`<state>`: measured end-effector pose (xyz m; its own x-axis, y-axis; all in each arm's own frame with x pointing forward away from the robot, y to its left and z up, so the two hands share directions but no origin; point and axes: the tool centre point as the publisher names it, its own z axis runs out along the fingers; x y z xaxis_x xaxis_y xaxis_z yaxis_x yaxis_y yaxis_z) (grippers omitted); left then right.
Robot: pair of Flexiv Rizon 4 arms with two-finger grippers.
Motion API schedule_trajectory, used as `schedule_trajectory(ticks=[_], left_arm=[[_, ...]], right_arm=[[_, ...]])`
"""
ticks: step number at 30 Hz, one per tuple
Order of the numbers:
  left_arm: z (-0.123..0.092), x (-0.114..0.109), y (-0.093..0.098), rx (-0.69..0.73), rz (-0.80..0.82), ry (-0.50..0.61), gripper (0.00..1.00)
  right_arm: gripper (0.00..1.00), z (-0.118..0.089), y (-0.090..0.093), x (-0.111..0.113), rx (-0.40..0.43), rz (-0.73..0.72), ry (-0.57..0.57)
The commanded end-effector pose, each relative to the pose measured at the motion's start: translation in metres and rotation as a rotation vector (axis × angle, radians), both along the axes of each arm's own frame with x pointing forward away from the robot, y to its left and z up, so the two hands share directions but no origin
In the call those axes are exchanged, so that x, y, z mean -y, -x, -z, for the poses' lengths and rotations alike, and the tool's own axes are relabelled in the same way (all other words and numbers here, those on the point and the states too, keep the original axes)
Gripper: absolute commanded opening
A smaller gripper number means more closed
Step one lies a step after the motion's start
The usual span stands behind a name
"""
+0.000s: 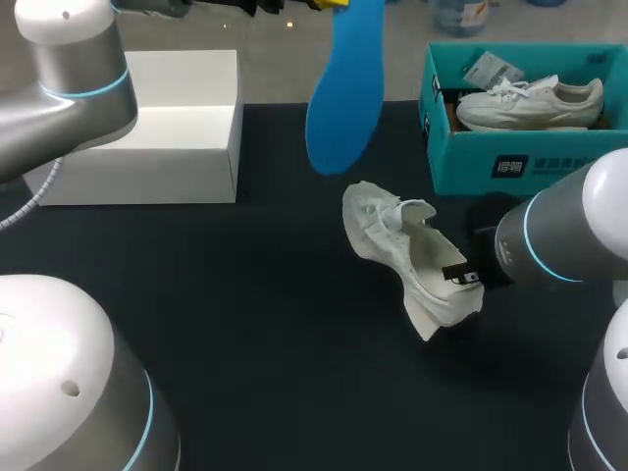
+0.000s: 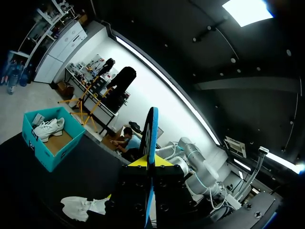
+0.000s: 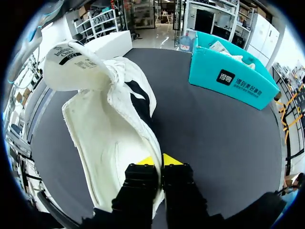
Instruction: Take the shoe out of the shoebox, open the shoe tongue, remove and reinsert the insole, then place the shoe into the shoebox
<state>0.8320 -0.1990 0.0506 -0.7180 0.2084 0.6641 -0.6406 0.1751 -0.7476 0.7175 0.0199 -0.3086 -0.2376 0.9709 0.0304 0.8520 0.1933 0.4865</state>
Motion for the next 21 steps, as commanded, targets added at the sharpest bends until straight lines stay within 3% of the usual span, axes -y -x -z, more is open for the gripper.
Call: schedule_trajectory(ticks=[1, 12, 21], left_arm=[[0.000, 0.000, 0.000, 0.001, 0.001, 0.000, 0.00], [0.000, 0.000, 0.000, 0.001, 0.001, 0.000, 0.00], [0.000, 0.000, 0.000, 0.001, 0.001, 0.000, 0.00]], right_arm=[[0.00, 0.001, 0.005, -0.003, 0.058, 0.159, 0.028], [0.00, 0.011, 0.007, -0.004, -0.006, 0.271, -0.023], [0.00, 0.019, 0.022, -0.004, -0.030, 0.358, -0.092]])
